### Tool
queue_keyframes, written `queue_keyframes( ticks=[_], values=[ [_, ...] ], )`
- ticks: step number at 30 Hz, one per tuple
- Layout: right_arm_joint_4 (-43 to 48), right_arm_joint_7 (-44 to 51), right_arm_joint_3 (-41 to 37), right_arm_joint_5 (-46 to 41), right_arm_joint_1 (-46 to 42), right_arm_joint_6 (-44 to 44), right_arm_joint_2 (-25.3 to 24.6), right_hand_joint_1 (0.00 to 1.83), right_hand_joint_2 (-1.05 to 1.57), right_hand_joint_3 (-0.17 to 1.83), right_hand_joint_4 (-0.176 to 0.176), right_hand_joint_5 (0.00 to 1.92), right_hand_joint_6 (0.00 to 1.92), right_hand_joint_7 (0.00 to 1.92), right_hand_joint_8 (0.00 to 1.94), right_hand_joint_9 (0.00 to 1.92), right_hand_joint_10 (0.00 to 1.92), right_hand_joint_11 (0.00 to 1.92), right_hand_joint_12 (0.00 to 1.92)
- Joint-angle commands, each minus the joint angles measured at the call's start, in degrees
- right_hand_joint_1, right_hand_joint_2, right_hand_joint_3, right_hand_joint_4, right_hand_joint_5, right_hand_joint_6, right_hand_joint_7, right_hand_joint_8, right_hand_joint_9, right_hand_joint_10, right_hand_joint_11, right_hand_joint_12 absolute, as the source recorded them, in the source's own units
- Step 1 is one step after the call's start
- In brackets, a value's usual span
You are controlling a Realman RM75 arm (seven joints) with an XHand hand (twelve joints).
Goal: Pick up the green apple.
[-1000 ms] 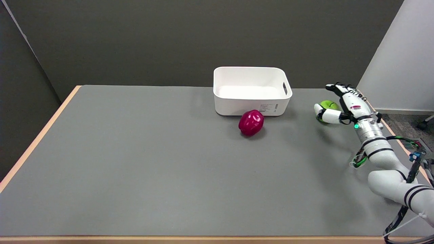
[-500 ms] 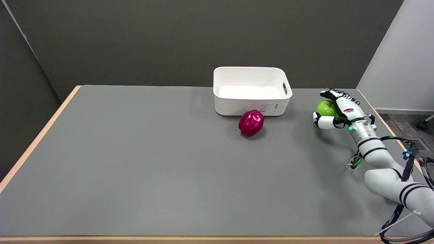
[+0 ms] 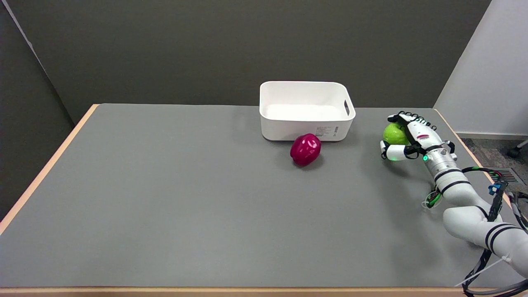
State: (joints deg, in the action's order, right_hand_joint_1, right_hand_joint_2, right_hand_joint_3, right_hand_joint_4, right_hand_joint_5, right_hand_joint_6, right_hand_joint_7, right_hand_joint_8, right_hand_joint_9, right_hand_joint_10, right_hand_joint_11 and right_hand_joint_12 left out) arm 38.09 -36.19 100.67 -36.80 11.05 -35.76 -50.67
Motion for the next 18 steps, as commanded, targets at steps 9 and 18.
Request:
queue_keyframes(
  ticks=[9, 18],
  values=[
    [-0.53, 0.11, 0.21, 3.07, -0.17, -1.7, -0.09, 1.14, 1.29, 0.11, -0.06, 0.47, 1.64, 0.67, 1.56, 0.62, 1.53, 0.45, 1.66],
    [2.37, 0.11, -1.05, 2.78, -0.46, -9.29, -0.16, 1.3, 1.28, 0.14, -0.176, 0.48, 1.39, 0.61, 1.67, 0.6, 1.92, 0.43, 1.91]
  ],
)
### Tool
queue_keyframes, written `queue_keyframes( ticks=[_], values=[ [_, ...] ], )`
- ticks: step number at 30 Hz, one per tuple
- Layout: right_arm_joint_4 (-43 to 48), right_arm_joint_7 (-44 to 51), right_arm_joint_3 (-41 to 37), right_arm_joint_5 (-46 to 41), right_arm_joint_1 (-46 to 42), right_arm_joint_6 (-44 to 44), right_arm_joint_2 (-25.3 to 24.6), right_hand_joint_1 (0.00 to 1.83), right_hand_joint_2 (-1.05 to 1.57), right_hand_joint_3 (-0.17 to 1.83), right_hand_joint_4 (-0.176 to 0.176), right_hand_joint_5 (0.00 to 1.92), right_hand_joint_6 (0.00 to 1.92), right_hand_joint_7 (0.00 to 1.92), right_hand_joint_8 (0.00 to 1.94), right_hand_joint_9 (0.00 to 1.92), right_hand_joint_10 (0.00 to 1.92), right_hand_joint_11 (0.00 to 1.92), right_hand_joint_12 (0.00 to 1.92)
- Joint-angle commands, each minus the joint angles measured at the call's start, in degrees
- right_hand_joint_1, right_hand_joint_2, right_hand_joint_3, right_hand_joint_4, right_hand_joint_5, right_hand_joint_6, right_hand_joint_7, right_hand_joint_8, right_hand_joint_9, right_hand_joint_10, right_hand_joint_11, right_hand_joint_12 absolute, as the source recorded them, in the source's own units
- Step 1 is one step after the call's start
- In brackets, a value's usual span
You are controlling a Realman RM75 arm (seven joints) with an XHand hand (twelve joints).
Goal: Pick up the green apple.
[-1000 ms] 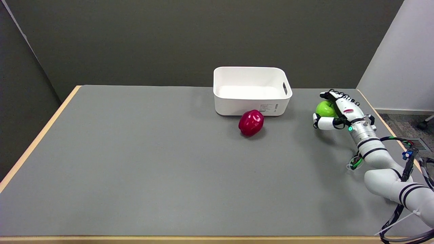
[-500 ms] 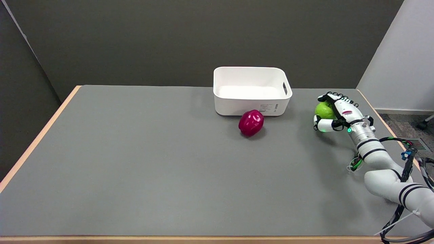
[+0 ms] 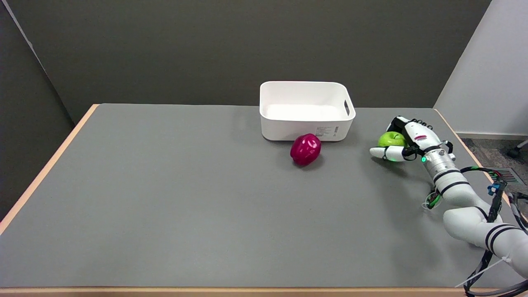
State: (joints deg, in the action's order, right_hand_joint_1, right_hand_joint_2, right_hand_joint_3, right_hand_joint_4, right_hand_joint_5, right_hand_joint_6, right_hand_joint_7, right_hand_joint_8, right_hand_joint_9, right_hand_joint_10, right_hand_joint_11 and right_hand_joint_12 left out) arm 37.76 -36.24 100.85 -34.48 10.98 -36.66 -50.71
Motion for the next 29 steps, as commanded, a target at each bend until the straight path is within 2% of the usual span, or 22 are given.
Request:
queue_keyframes(
  ticks=[1, 9, 16, 24, 29],
  values=[
    [3.35, 0.16, -1.58, 0.6, -0.4, -9.14, -0.03, 1.31, 1.28, 0.13, -0.176, 0.49, 1.37, 0.62, 1.66, 0.6, 1.92, 0.43, 1.92],
    [18.54, 0.47, -3.58, 1.44, -0.2, -15.72, 3.88, 1.31, 1.28, 0.11, -0.176, 0.56, 1.28, 0.62, 1.65, 0.58, 1.92, 0.41, 1.92],
    [28.38, 2.95, -3.83, 7.16, 3.84, -15.6, 4.46, 1.31, 1.27, 0.11, -0.176, 0.6, 1.24, 0.62, 1.66, 0.57, 1.92, 0.4, 1.92],
    [25.81, 2.67, 6.16, 10.98, 16.85, -6.96, 1.34, 1.31, 1.29, 0.06, -0.176, 0.6, 1.25, 0.62, 1.66, 0.57, 1.92, 0.39, 1.92],
    [16.15, 2.46, 12.65, 14.09, 24.74, -0.45, -4.14, 1.31, 1.31, 0.03, -0.176, 0.59, 1.27, 0.61, 1.67, 0.57, 1.92, 0.37, 1.91]
  ],
)
